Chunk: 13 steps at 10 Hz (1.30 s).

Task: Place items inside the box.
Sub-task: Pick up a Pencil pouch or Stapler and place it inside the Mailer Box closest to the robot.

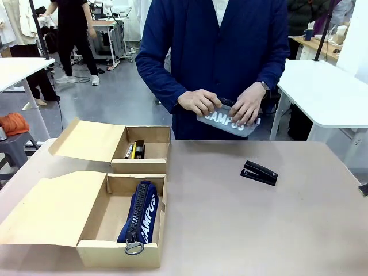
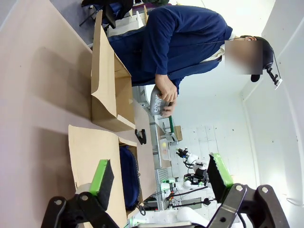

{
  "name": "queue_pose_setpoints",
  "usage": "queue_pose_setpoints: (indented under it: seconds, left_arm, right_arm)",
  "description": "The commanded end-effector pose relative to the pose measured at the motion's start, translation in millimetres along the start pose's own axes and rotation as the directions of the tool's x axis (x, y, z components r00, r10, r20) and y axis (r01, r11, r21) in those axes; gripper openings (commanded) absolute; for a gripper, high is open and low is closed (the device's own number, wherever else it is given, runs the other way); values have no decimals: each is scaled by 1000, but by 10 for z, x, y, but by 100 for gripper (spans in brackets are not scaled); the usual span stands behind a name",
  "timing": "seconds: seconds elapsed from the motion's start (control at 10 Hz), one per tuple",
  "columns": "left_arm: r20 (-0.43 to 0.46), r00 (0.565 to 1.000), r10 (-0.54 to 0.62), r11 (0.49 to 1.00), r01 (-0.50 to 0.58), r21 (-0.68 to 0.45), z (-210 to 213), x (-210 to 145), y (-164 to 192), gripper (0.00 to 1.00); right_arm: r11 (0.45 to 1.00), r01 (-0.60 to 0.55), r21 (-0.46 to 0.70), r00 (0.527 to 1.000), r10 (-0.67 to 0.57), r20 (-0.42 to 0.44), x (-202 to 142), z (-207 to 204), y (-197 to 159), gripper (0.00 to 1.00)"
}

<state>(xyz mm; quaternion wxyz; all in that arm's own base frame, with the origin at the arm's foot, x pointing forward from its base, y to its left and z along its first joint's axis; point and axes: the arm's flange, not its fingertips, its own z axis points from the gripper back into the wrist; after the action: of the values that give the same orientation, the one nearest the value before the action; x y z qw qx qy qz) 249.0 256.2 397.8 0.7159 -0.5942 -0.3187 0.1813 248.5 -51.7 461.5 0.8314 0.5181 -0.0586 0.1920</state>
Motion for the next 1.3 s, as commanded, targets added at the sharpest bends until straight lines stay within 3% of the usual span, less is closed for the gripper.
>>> queue_pose_setpoints:
  seconds: [0.0, 0.2, 0.3, 0.4, 0.5, 0.6, 0.7, 0.8, 0.9, 1.1, 1.2]
  left_arm:
    - [0, 1000, 0, 1000, 0, 0, 0, -1, 0, 100]
    - [27, 1000, 10, 1000, -10, 13, -67, 38, 27, 100]
    - [170, 985, -40, 994, 23, 103, -203, 153, 108, 100]
    - [209, 978, 22, 977, -65, 201, -418, 266, 277, 100]
    - [98, 982, 160, 976, -172, 135, -484, 233, 284, 100]
    - [114, 993, 7, 994, -19, 107, -83, 155, 160, 100]
    - [114, 993, 7, 994, -19, 107, -83, 155, 160, 100]
    - [114, 993, 7, 994, -19, 107, -83, 155, 160, 100]
    - [114, 993, 7, 994, -19, 107, -83, 155, 160, 100]
    - [114, 993, 7, 994, -19, 107, -83, 155, 160, 100]
    - [114, 993, 7, 994, -19, 107, -83, 155, 160, 100]
  right_arm:
    - [998, 37, 54, 999, -38, 15, -25, 5, 9, 100]
    - [997, 55, 48, 995, -58, 75, 12, 87, -107, 100]
    - [995, 87, 46, 984, -93, 149, 46, 159, -243, 100]
    - [987, 140, 81, 978, -151, 147, 102, 209, -409, 100]
    - [988, 123, 95, 978, -137, 158, 154, 211, -452, 100]
    - [996, 74, 50, 987, -81, 140, 305, 172, -491, 100]
    - [999, 35, -33, 996, -32, 82, 670, 8, -625, 100]
    - [992, 16, -124, 997, -6, 81, 1026, -189, -782, 100]
    - [972, -39, -231, 986, 75, 147, 1466, -458, -967, 100]
    - [907, -135, -398, 963, 216, 164, 1888, -814, -1211, 100]
    - [889, -121, -443, 982, 173, 79, 1860, -993, -1255, 100]
